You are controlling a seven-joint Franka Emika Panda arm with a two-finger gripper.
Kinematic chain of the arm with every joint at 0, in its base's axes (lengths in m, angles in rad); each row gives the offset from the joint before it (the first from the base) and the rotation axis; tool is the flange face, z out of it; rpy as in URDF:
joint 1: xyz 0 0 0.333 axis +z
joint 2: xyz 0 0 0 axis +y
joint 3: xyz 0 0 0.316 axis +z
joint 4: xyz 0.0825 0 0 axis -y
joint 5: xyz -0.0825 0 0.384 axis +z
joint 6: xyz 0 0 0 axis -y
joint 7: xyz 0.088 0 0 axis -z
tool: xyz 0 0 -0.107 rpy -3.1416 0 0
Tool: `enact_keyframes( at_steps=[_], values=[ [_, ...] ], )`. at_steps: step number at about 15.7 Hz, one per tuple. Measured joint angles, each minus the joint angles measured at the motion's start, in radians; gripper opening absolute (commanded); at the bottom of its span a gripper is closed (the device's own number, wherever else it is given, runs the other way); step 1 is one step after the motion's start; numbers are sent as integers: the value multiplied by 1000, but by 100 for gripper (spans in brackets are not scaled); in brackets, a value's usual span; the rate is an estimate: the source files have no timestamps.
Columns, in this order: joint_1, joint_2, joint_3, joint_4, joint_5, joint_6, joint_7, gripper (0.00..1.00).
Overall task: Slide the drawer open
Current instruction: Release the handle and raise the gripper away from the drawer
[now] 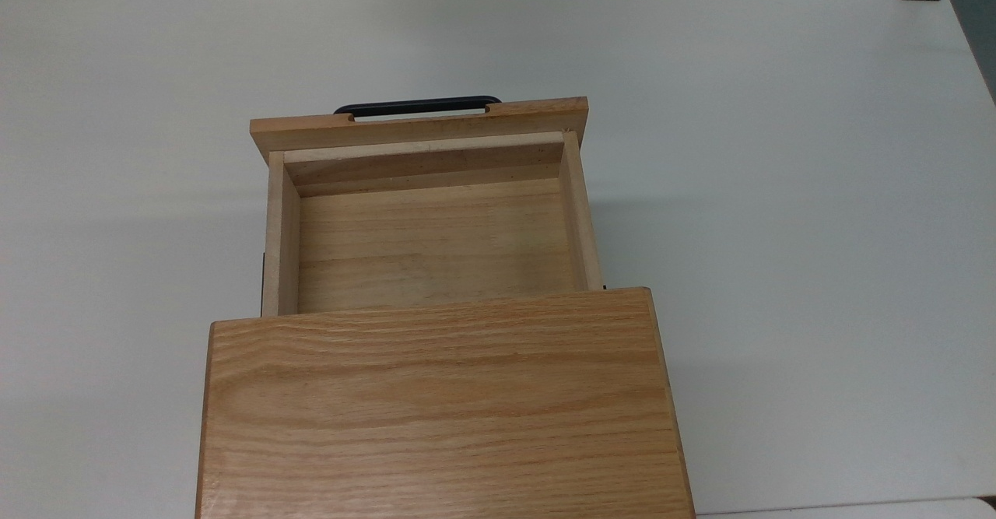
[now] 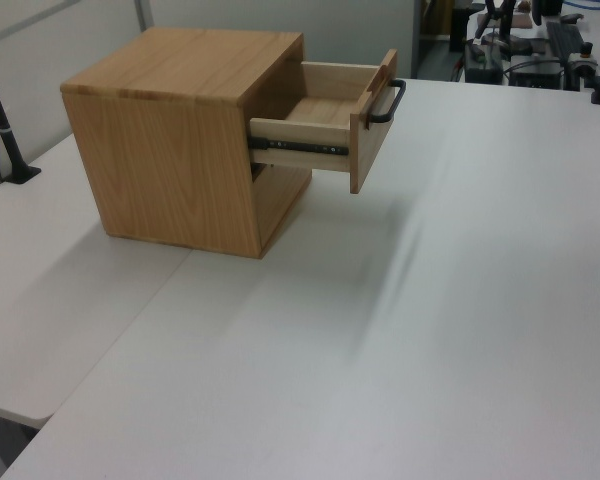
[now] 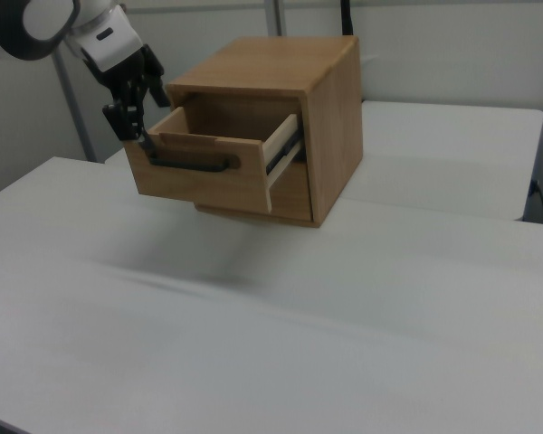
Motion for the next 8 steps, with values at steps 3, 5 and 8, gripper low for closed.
enact_keyframes(
  at_steps=[3,5,8],
  values=[
    [6,13,1,7,0,-101,-213,100],
    [5,30,0,29,0,-202,-414,100],
    [2,58,-3,70,-2,-338,-685,100]
  ],
)
